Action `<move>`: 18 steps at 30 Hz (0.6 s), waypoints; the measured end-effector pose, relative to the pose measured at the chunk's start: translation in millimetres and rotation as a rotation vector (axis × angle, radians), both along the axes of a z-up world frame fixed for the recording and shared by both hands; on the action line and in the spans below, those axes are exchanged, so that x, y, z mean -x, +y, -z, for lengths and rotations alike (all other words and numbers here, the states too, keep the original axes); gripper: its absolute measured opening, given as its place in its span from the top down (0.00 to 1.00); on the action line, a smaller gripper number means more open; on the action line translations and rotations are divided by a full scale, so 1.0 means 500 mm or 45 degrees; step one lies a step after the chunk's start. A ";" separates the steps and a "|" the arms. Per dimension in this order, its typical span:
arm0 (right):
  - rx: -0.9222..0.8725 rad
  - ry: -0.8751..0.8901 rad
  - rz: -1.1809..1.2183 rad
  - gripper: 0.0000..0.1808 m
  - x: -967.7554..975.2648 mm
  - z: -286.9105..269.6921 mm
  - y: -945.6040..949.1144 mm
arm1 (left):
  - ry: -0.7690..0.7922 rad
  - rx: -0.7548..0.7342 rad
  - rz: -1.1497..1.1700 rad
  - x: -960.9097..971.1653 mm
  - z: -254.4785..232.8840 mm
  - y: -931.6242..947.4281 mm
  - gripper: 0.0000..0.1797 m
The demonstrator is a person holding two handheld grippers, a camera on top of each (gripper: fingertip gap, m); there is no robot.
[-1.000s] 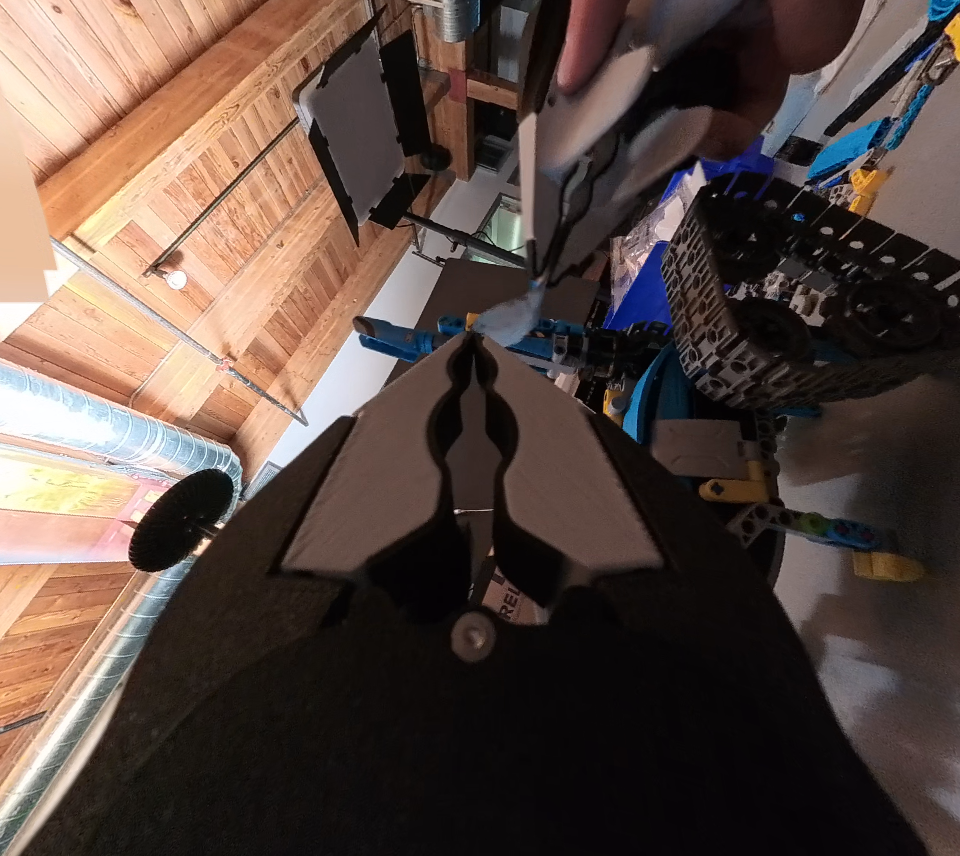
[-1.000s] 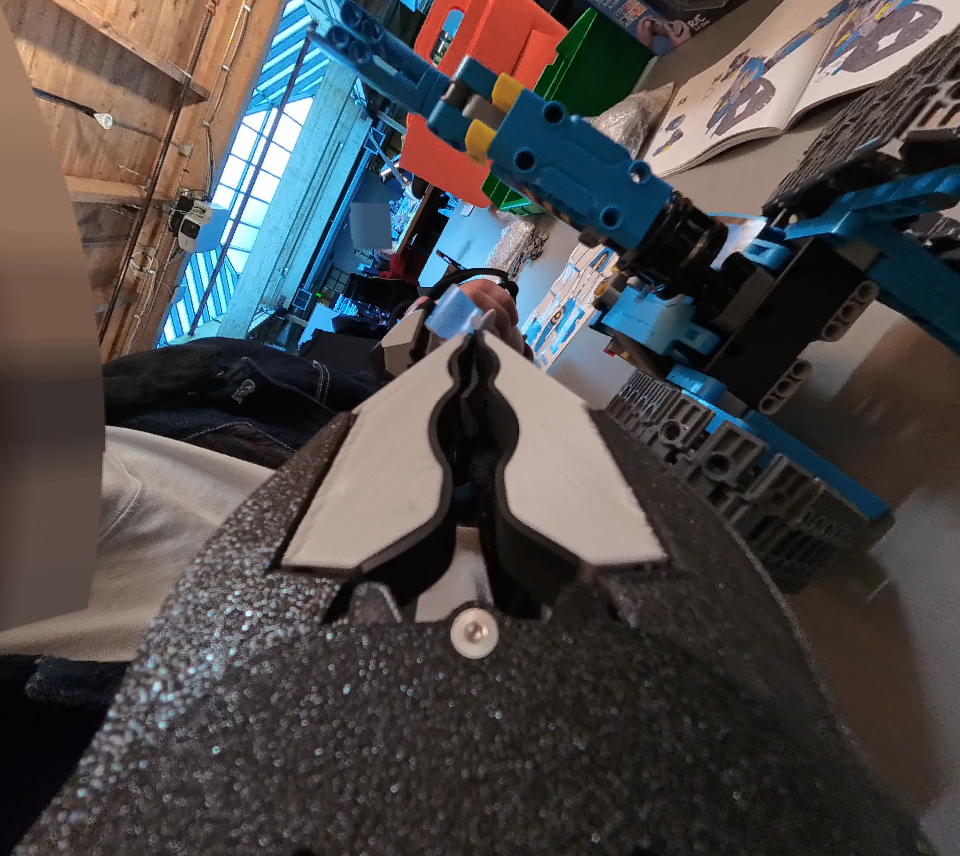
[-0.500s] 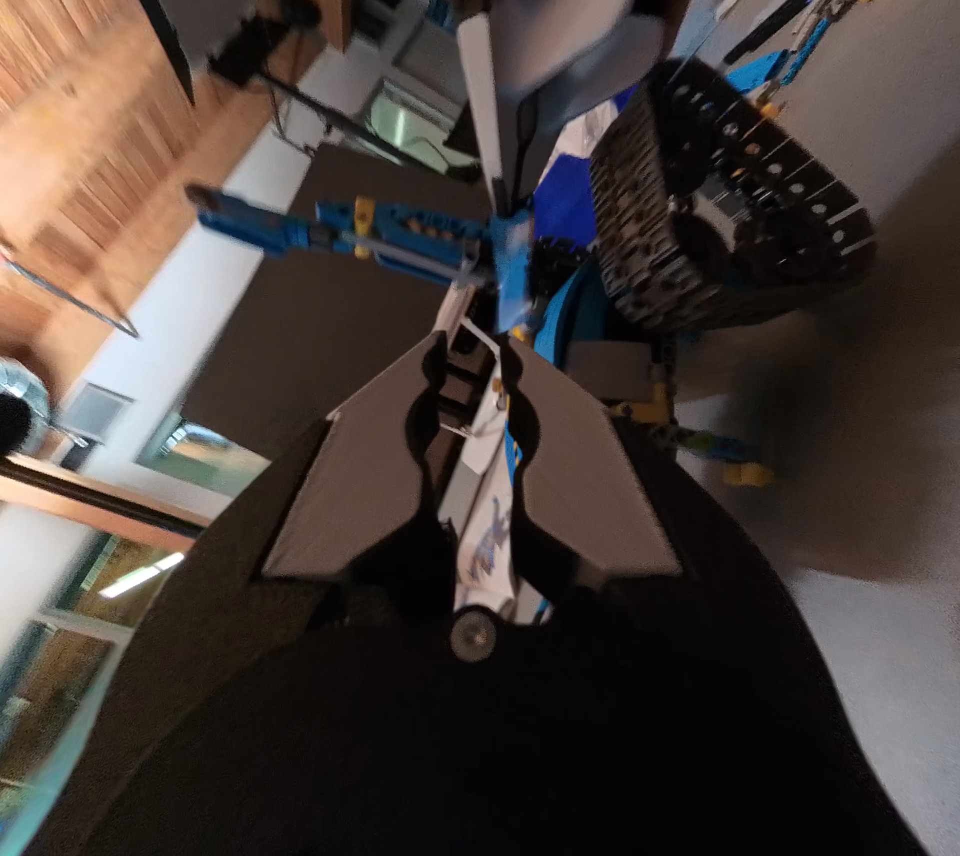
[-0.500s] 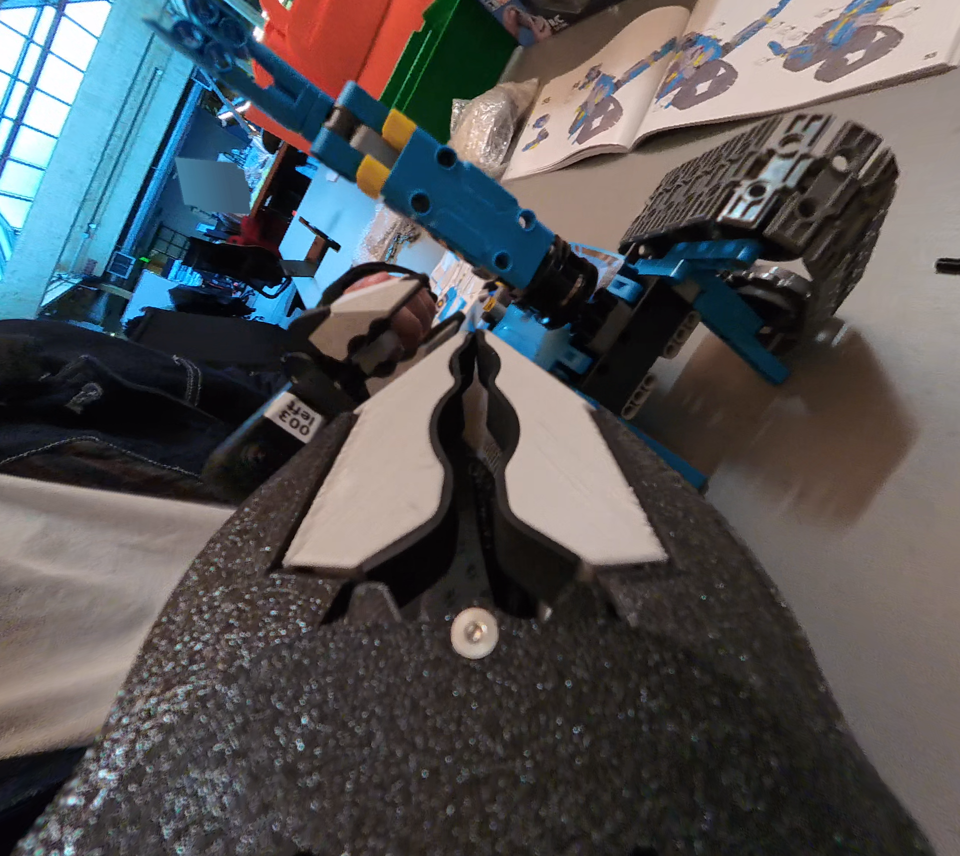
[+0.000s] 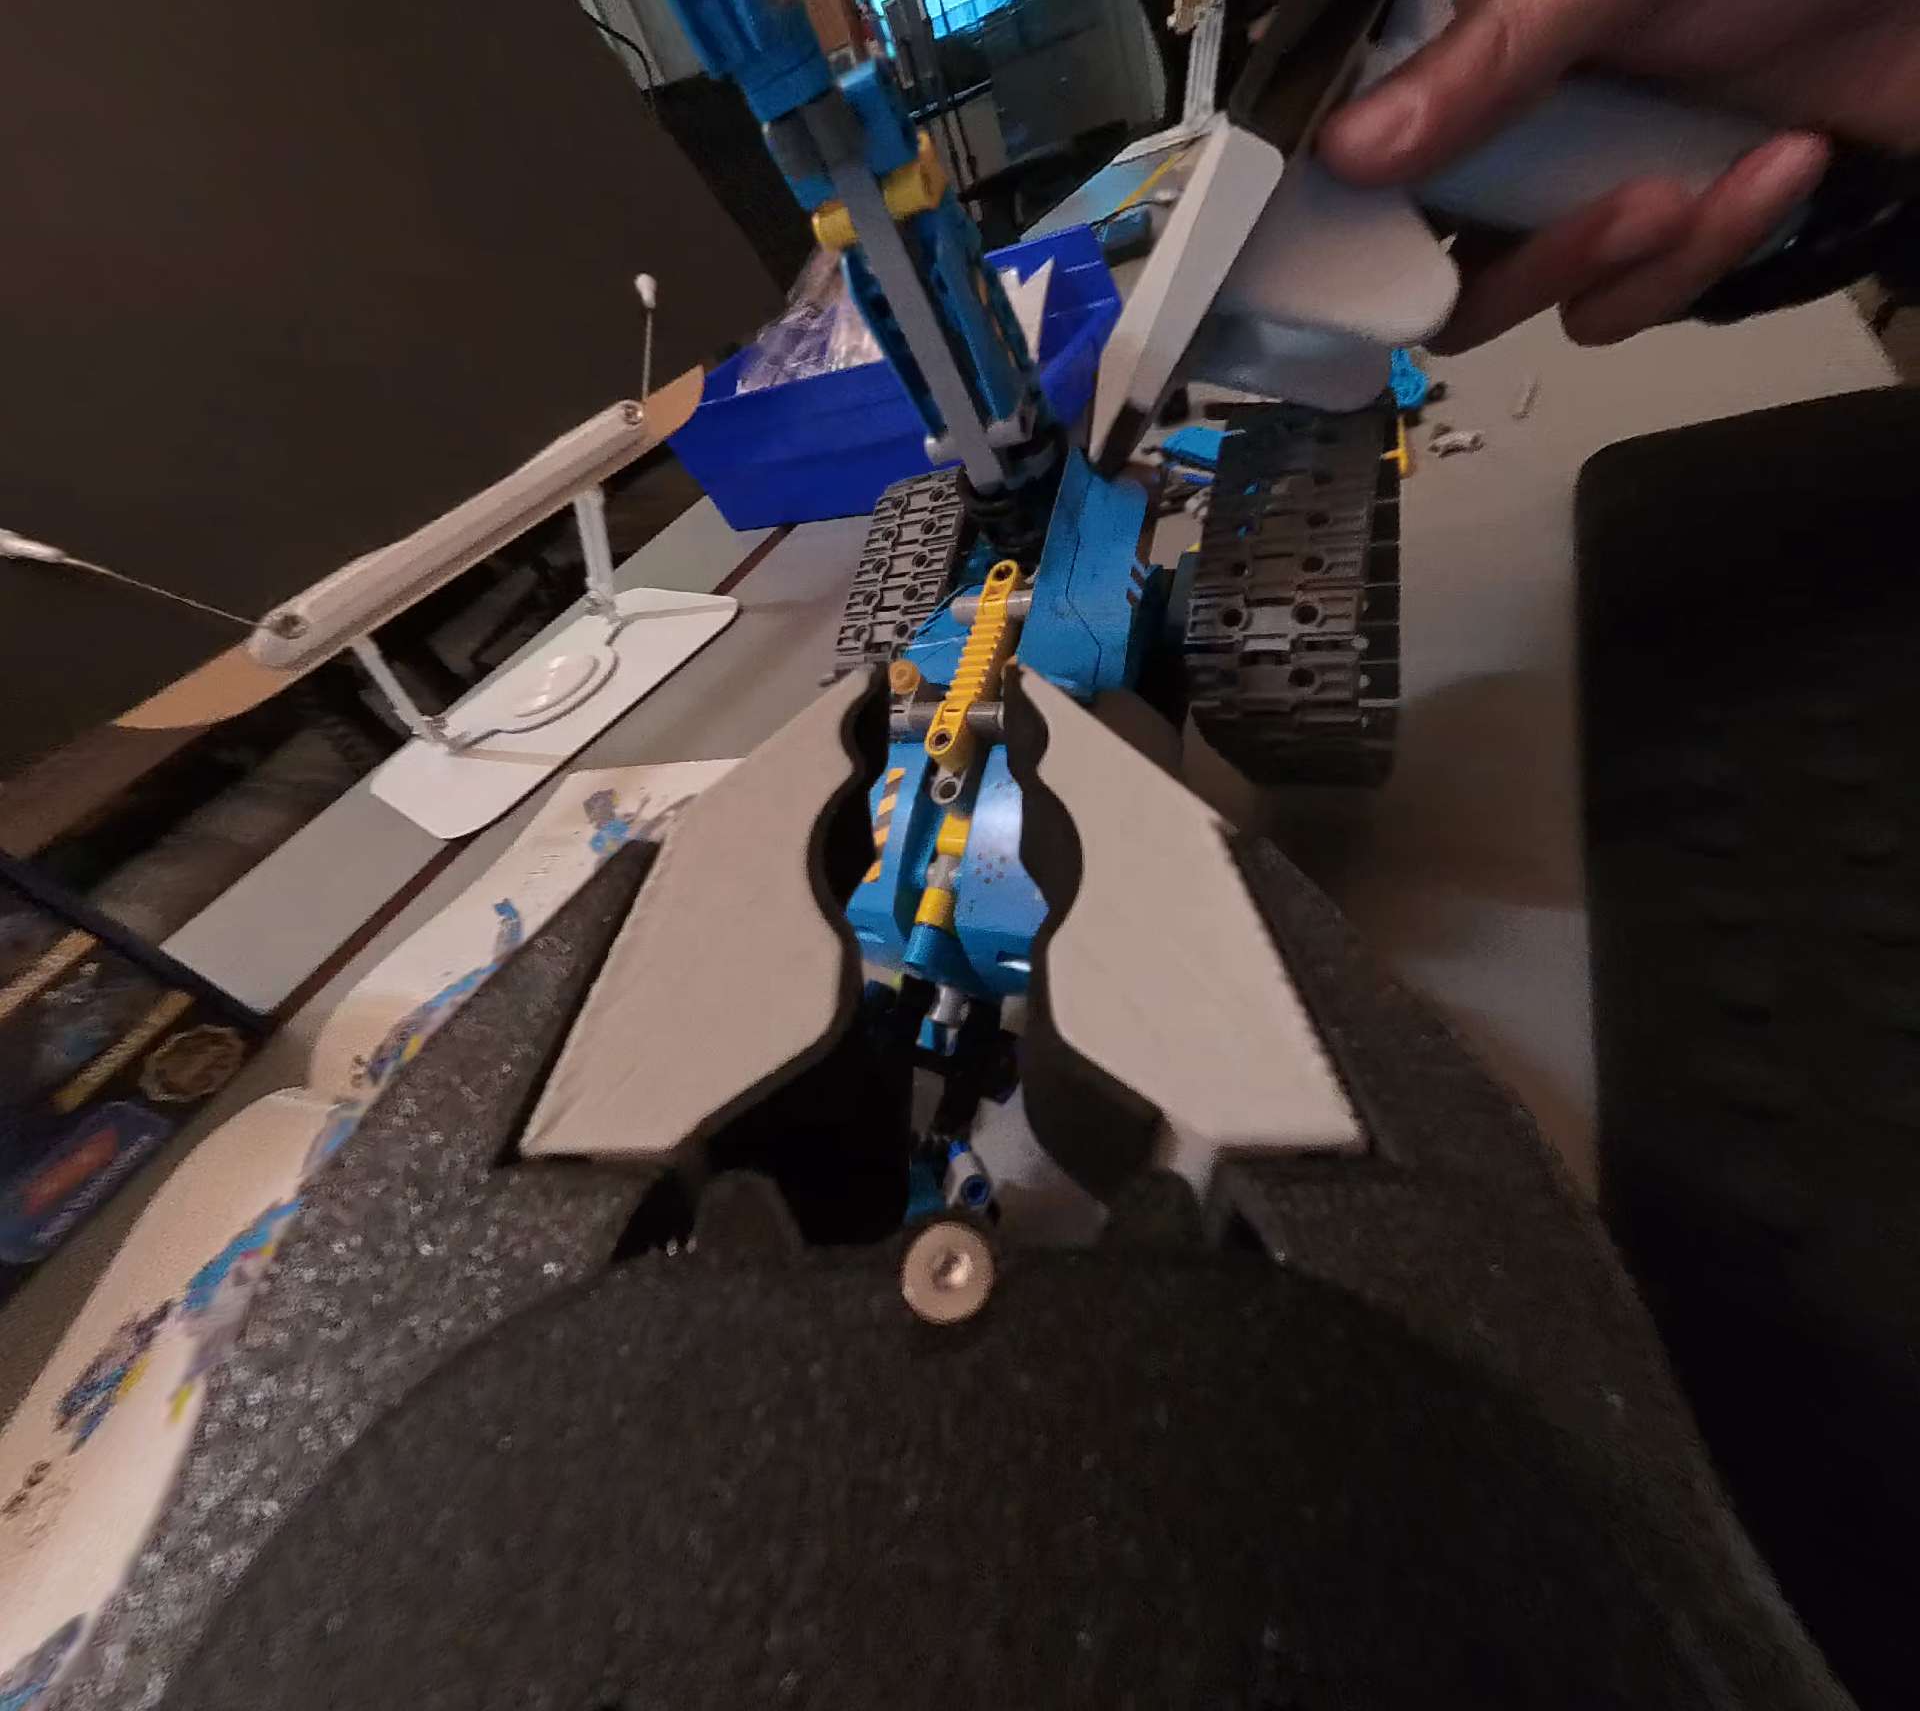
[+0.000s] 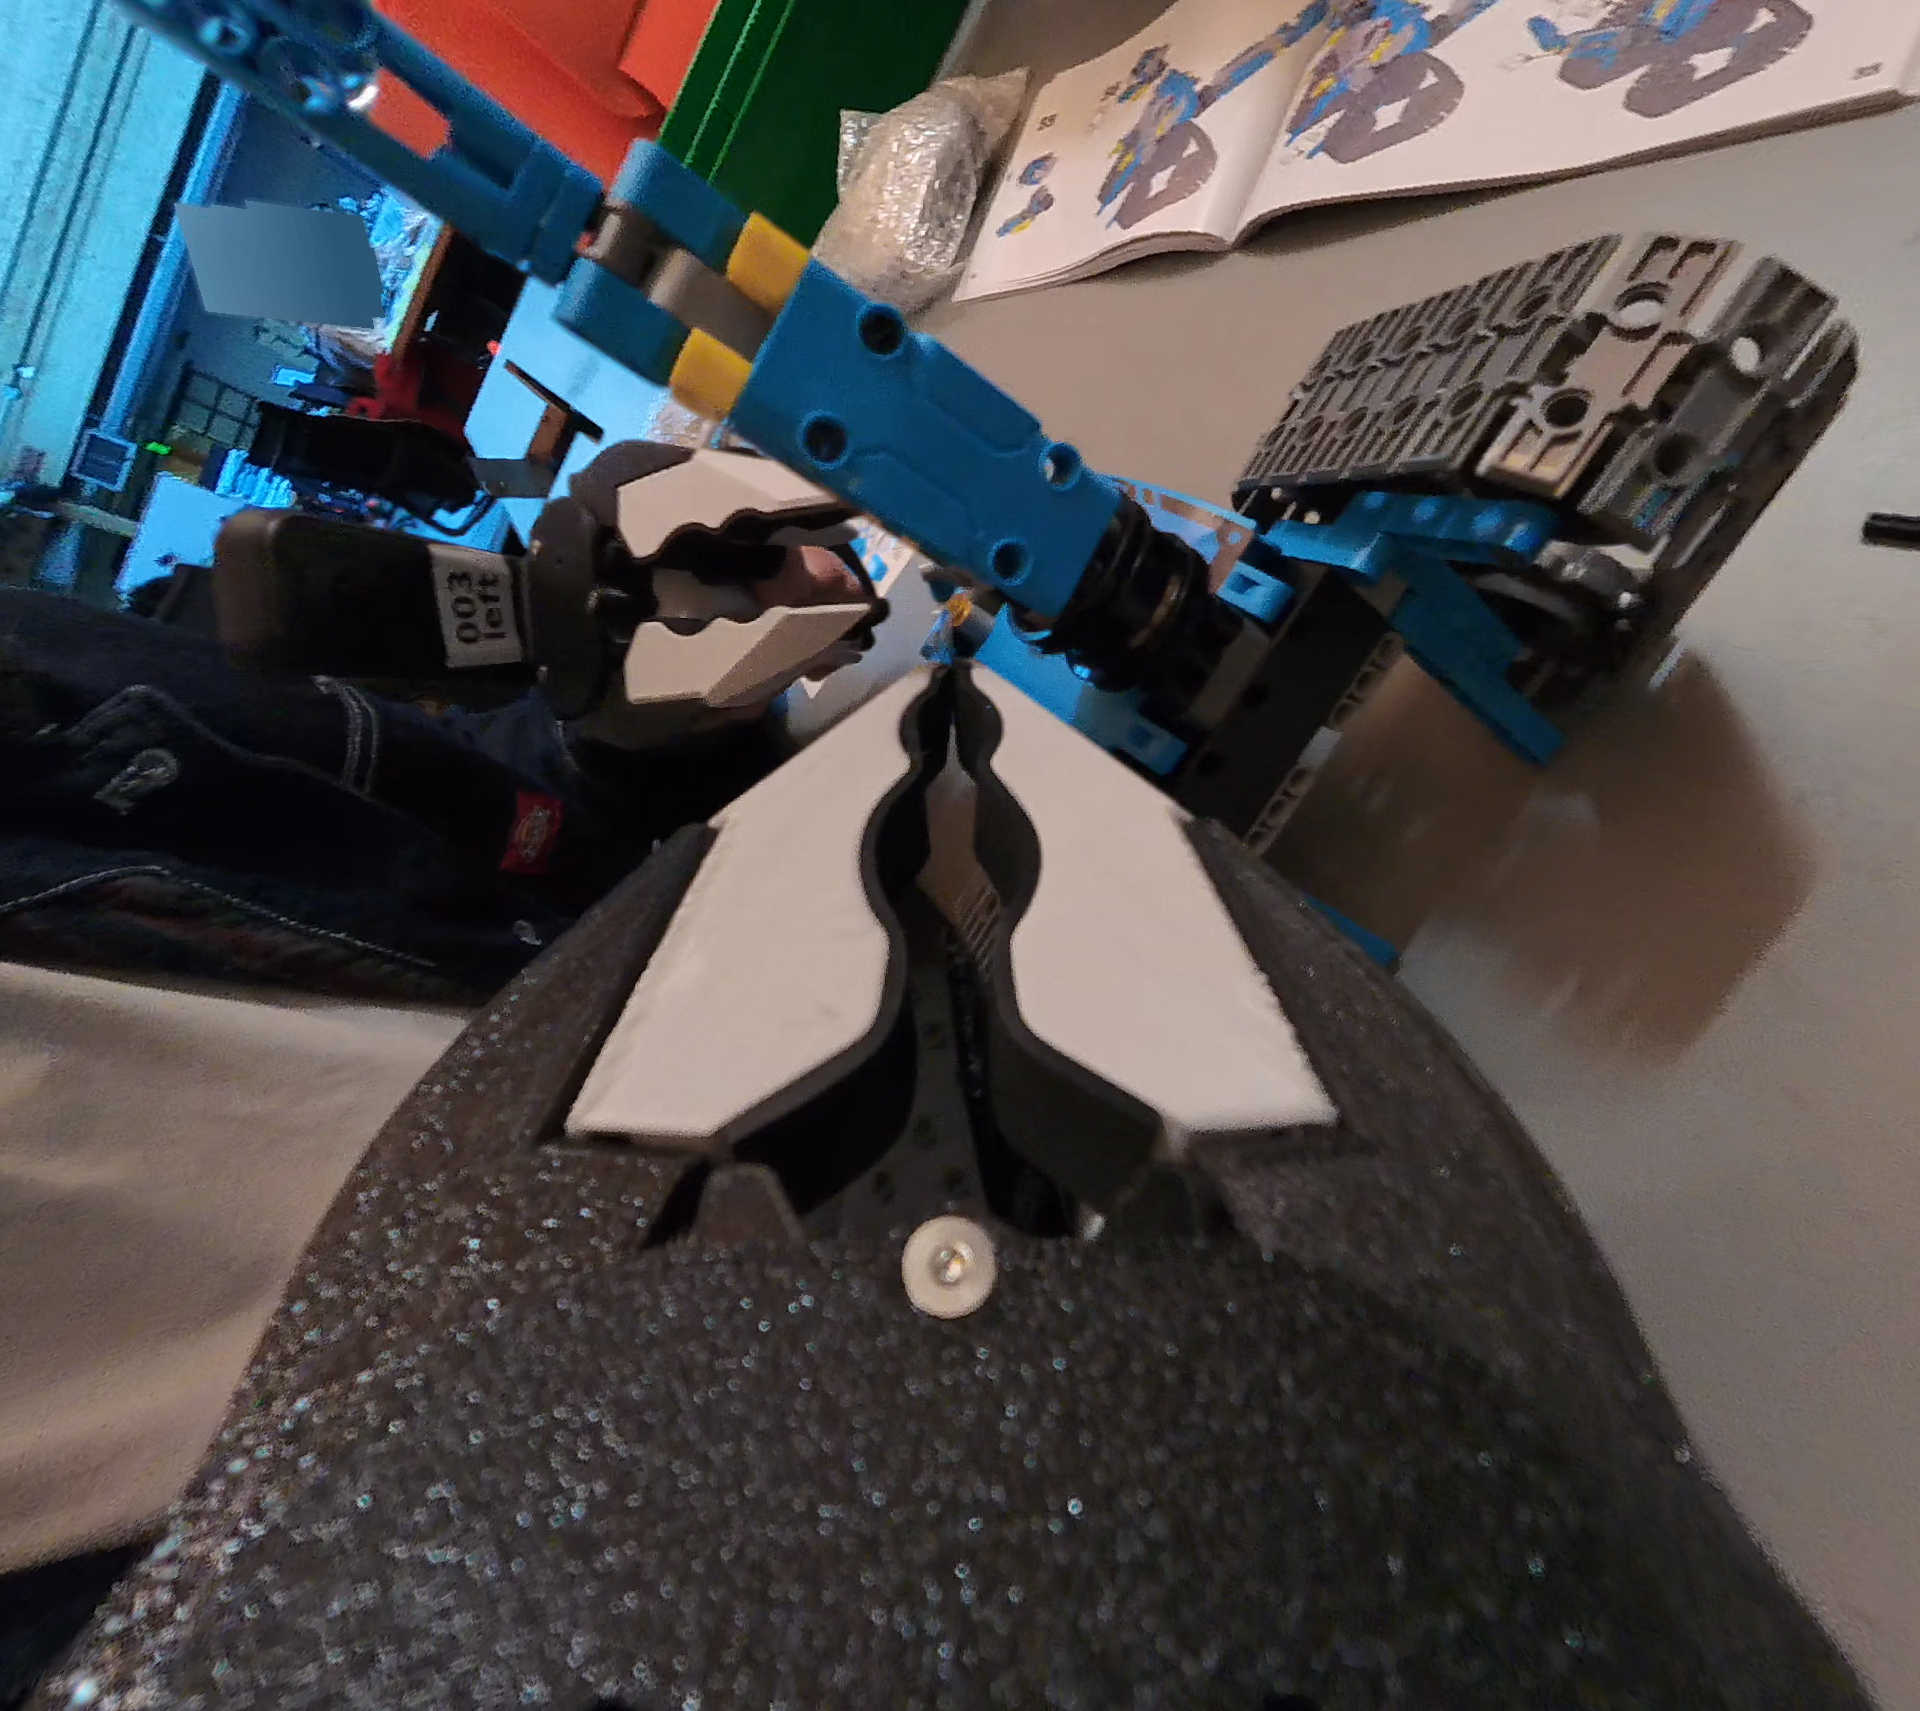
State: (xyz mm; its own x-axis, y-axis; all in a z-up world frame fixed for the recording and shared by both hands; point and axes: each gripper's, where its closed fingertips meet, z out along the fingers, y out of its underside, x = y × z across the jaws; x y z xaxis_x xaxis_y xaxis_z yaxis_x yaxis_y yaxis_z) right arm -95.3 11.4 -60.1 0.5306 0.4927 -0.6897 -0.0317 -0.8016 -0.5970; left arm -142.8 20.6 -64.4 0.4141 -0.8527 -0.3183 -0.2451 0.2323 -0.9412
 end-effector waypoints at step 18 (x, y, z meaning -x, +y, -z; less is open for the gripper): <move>-0.032 -0.277 0.203 1.00 -0.019 0.024 0.008 | 0.140 -0.041 0.028 -0.039 0.016 -0.019 0.82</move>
State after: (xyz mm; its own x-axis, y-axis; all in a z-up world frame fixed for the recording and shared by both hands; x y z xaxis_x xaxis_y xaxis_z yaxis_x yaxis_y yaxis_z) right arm -85.8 15.5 -72.2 0.7370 0.4065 -0.5400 -0.0251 -0.7819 -0.6229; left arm -123.4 11.1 -72.2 0.3566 -0.8497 -0.3885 -0.3410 0.2688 -0.9008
